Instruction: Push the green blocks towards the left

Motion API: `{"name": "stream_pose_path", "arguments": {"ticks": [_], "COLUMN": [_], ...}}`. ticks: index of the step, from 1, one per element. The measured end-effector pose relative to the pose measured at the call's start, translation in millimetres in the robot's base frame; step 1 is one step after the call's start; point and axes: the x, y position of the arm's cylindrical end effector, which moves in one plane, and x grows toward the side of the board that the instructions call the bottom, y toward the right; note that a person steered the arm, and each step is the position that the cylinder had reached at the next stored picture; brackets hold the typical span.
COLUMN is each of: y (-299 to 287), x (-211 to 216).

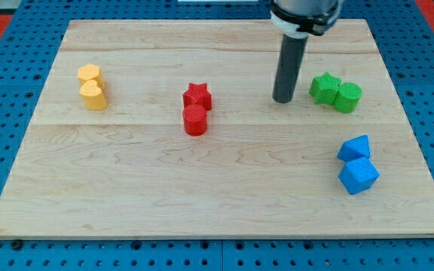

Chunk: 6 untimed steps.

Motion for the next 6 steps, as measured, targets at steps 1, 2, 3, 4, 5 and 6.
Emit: {"name": "stream_pose_path", "arguments": {"ticks": [1,2,3,4,5,6], "y": [11.3,70.3,159.2,191.3,224.8,243.0], "x": [-64.5,-101.9,-102.5,-79.1,-46.0,-1.3]}}
